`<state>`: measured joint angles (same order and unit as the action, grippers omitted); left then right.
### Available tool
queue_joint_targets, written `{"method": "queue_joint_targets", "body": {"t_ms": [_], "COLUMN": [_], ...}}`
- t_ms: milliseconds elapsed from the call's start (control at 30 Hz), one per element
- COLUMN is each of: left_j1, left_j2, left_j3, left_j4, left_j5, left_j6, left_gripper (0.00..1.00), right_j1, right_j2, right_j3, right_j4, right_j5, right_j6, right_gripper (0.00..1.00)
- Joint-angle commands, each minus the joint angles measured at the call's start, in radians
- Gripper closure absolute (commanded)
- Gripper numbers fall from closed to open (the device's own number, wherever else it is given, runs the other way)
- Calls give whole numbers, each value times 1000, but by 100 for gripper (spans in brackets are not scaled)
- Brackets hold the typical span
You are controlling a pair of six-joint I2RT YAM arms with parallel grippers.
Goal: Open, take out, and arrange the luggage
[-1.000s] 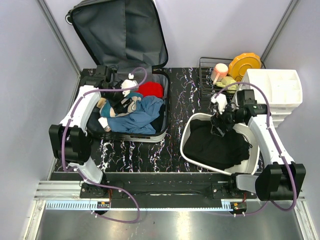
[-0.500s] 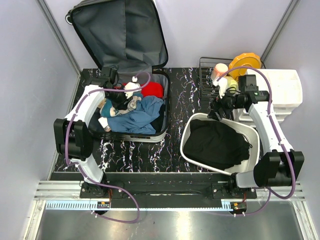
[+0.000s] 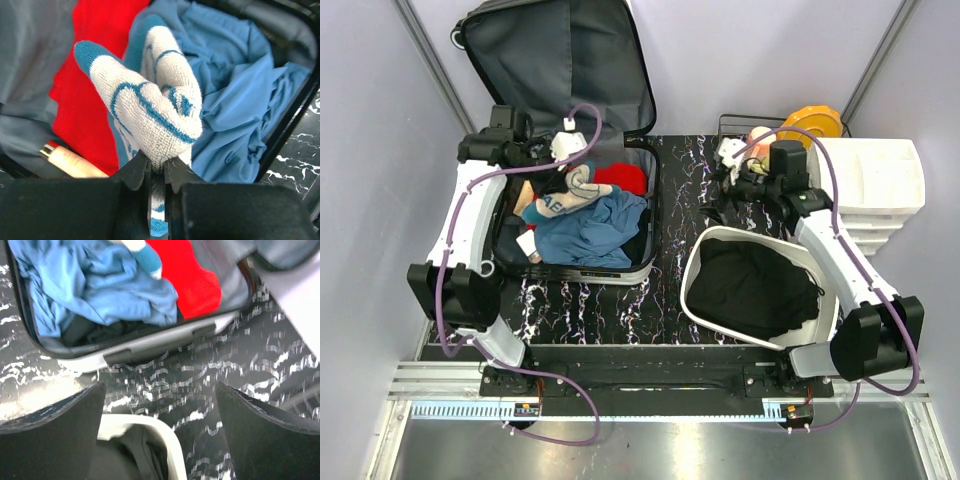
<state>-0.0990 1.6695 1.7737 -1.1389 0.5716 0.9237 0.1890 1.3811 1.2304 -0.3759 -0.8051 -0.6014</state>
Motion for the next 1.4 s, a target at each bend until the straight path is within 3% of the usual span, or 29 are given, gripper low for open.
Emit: {"method": "queue_joint_targets", "body": {"t_ms": [0,267,567,933,1000,1033,1100,1133,1233,1267,1367], "left_j1": [-19,-192,-387,-499,-510,-521,-533,-551,-587,-587,-585], "left_j2": [-93,-149,-166,-194,-188,-186,-183,-180,-171,-169,-169], "left_j3": [130,170,190,185,204,207,205,196,172,165,139], "left_j4": [-88,-99,-105,-99,-98,-94,-69,-61,-30,-18,42], "left_j5": [139,131,97,88,94,108,126,134,131,139,96], "left_j6": [-16,-63,-117,-155,-169,-189,-216,-244,-288,-310,-391], "left_gripper": [100,100,100,100,100,100,100,100,89,70,19], "right_j1": [118,322,457,474,472,474,475,474,474,472,468], "right_j2": [-24,9,-68,-103,-128,-158,-195,-229,-302,-319,-413], "right_j3": [1,89,109,72,46,32,-6,-17,-63,-77,-150], "right_j4": [275,410,145,-30,-63,-63,-67,-66,-66,-67,-67], "right_j5": [-46,-52,-181,92,134,150,173,178,199,223,259], "right_j6": [37,-4,-227,-294,-262,-200,-100,-57,121,165,325], "right_gripper": [0,0,0,2,13,27,44,63,92,100,100]}}
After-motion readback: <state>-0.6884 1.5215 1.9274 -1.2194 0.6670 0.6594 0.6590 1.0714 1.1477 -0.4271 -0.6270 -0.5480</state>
